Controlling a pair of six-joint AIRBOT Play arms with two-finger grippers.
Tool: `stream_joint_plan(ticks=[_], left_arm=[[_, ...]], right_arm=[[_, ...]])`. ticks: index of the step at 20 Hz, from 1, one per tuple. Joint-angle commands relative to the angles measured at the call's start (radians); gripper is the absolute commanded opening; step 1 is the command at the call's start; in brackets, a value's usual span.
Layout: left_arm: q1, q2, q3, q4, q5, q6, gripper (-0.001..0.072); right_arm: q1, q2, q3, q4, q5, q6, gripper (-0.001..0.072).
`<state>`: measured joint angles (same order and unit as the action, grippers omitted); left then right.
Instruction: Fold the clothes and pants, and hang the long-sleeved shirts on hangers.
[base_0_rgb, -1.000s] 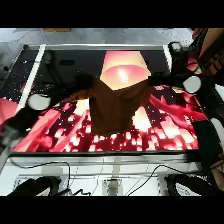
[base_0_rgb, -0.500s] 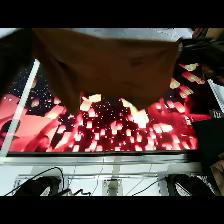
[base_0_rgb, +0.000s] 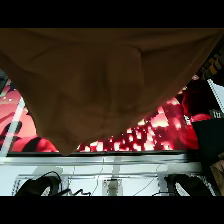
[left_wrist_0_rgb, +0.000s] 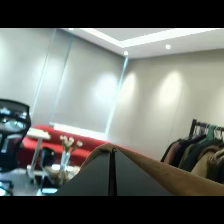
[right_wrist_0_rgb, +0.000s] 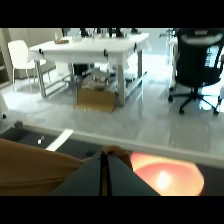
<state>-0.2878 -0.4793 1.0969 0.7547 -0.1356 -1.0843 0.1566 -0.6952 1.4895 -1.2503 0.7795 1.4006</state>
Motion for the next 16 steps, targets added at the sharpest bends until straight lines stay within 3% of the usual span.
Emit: stream_joint_plan(ticks=[1,5,8,14,15,16], left_arm=[[0.001,-0.090,-0.001,0.007,-0.031,0.000,0.0004],[0.001,-0.361,-0.001,0.091,-0.071,0.001,0.0005],[0.010,-0.606,-0.001,0.214,-0.036,0.000,0.0006],[0.028,-0.989,-0.001,0.145,0.253,-0.001,0.0021],[0.028,-1.003,-0.001,0.145,0.293,0.000,0.0021],[0.031,-1.003,-0.001,0.145,0.312,0.000,0.0095]], right_arm=[[0.000,-0.101,0.002,0.023,0.016,0.003,0.0012],[0.000,-0.401,0.002,0.021,0.007,0.002,0.0012],[0.000,-0.635,0.002,0.020,-0.107,0.001,0.0013],[0.000,-0.924,0.002,0.023,-0.407,0.002,0.0014],[0.000,-0.939,0.002,0.023,-0.428,0.002,0.0061],[0.000,-0.943,0.002,0.021,-0.438,0.002,0.0244]])
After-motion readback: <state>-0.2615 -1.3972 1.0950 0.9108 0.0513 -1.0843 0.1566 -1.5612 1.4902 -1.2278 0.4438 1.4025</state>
